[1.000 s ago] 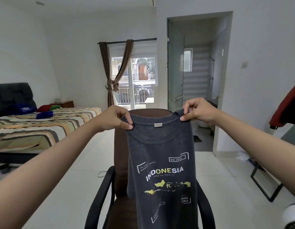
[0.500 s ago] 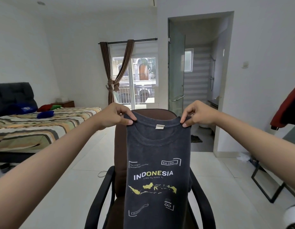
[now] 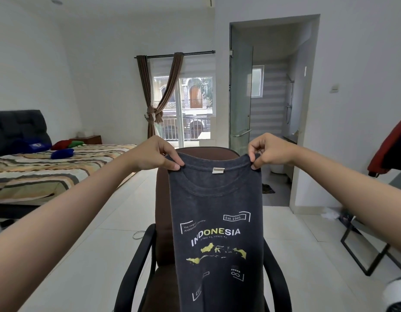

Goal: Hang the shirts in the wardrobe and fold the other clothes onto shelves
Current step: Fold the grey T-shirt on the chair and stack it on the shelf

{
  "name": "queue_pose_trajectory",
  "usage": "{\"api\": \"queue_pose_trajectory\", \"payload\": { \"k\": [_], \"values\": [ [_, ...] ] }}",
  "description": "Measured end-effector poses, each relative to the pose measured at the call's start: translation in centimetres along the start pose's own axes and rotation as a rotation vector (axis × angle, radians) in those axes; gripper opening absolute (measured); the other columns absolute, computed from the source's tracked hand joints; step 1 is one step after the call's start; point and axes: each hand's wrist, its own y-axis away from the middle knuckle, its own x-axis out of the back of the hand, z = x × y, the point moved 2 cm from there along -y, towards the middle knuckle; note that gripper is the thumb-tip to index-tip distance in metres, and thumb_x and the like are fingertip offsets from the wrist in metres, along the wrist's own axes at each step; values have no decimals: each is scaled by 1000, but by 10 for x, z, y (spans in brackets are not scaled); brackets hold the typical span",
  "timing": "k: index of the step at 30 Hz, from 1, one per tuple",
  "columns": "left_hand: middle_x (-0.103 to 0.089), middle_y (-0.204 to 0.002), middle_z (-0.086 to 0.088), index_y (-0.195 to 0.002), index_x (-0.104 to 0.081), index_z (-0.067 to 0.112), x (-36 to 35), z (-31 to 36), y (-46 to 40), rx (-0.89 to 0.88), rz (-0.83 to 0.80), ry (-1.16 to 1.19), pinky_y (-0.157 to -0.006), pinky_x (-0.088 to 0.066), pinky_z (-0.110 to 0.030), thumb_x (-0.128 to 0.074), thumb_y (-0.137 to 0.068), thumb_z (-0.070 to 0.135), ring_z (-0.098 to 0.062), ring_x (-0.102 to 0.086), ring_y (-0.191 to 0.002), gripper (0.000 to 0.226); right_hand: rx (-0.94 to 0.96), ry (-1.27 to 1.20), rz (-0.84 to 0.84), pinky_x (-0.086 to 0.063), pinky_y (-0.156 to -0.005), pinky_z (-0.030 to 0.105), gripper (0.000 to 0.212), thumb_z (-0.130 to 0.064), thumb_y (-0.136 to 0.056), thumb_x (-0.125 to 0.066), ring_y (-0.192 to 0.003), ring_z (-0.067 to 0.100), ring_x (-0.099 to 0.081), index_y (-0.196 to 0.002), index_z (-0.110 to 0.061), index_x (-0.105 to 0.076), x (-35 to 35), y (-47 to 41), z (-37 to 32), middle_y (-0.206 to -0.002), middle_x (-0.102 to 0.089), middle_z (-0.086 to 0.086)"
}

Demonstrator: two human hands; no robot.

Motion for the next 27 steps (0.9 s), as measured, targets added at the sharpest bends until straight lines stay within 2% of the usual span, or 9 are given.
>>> {"api": "queue_pose_trajectory", "payload": {
  "k": [4, 9, 12, 16, 19, 22, 24, 27],
  "values": [
    [-74, -83, -10, -80, -77, 12, -2, 1, 2, 5, -10, 7, -81, -54, -28, -74, -74, -2, -20, -67, -83, 16, 7, -41, -21, -37, -58, 24, 31, 14, -66, -72, -62, 20, -43, -60, -13, -57, -1, 2, -4, -60, -48, 4],
    [-73, -76, -4, -73, -77, 14, -2, 0, 7, -2, -10, 128, -75, -55, -19, -71, -73, -9, -13, -67, -76, 23, -11, -94, -39, -41, -52, 12, 25, 17, -71, -70, -49, -2, -51, -69, -6, -59, 3, 8, -6, -50, -56, -17],
    [-72, -76, -3, -67, -75, 14, -4, -3, 10, 3, 27, 178, -73, -54, -20, -73, -70, -9, -14, -66, -77, 24, -24, -143, -40, -39, -48, 7, 19, 13, -74, -71, -45, -3, -51, -74, -2, -58, 4, 12, -9, -48, -57, -19],
    [-70, -73, 2, -62, -72, 16, -7, -7, 10, 1, 109, 263, -69, -53, -20, -73, -67, -14, -12, -66, -75, 30, -48, -222, 10, -43, -49, 11, 19, 6, -70, -77, -47, 3, -44, -70, -7, -62, 4, 9, -5, -50, -53, -10],
    [-71, -76, -1, -65, -74, 14, -5, -7, 11, 20, 119, 272, -69, -53, -19, -74, -65, -15, -13, -67, -74, 29, -73, -324, 10, -50, -52, 15, 20, 10, -72, -73, -47, 3, -52, -70, -5, -61, 1, 8, -3, -48, -54, -8],
    [-73, -78, 0, -69, -76, 17, -2, -7, 12, 42, 99, 217, -70, -53, -18, -75, -66, -11, -13, -67, -77, 28, -91, -421, 8, -55, -56, 21, 22, 7, -69, -74, -59, 12, -59, -67, -12, -63, -3, 6, -2, -60, -57, 2],
    [-73, -82, -2, -74, -76, 15, -1, -6, 13, 52, 87, 158, -71, -53, -18, -76, -67, -9, -14, -67, -80, 25, -105, -484, 2, -57, -60, 24, 19, -3, -63, -77, -66, 16, -58, -63, -19, -66, -6, 4, 0, -67, -55, 5],
    [-73, -87, -8, -79, -76, 12, 0, -4, 14, 63, 58, 43, -79, -56, -25, -79, -66, -2, -18, -67, -85, 20, -102, -512, 0, -52, -63, 26, 16, -13, -58, -78, -70, 17, -56, -62, -24, -67, -10, 2, 0, -70, -54, 4]
  ]
}}
